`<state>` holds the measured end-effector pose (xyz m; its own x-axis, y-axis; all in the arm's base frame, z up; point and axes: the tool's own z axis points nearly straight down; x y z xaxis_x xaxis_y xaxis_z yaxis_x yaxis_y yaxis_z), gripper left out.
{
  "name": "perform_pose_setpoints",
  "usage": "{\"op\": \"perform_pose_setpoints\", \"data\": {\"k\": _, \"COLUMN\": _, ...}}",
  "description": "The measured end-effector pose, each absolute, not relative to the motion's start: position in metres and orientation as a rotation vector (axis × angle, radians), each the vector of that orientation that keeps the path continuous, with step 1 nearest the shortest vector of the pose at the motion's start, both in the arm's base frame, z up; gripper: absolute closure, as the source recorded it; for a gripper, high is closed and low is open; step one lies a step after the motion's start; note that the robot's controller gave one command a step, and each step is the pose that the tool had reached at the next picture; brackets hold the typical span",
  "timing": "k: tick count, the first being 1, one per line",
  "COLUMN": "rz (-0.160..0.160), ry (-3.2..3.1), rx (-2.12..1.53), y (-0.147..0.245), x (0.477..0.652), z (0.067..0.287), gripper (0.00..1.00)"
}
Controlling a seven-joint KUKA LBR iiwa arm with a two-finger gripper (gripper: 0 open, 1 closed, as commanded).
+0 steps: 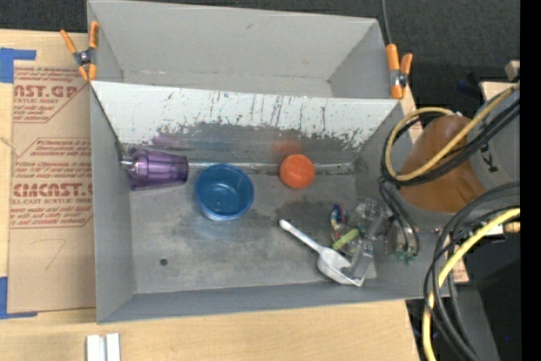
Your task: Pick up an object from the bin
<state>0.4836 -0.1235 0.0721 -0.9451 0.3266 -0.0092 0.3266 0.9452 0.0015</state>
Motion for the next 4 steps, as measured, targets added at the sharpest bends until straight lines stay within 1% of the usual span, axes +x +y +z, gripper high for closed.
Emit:
{"op": "perform_pose_setpoints", "data": {"k": 1, "rz": 0.0, "ry": 3.036, "rx": 0.816, "y": -0.133, "x": 0.503, "z": 0.07, "gripper": 1.0}}
{"op": "perform_pose_setpoints", "data": {"k": 2, "rz": 0.0, "ry": 3.036, "rx": 0.816, "y": -0.133, "x": 0.503, "z": 0.07, "gripper": 1.0}}
{"op": "perform_pose_setpoints", "data": {"k": 4, "rz": 0.001, "ry": 3.037, "rx": 0.816, "y": -0.133, "x": 0.503, "z": 0.084, "gripper": 1.0}}
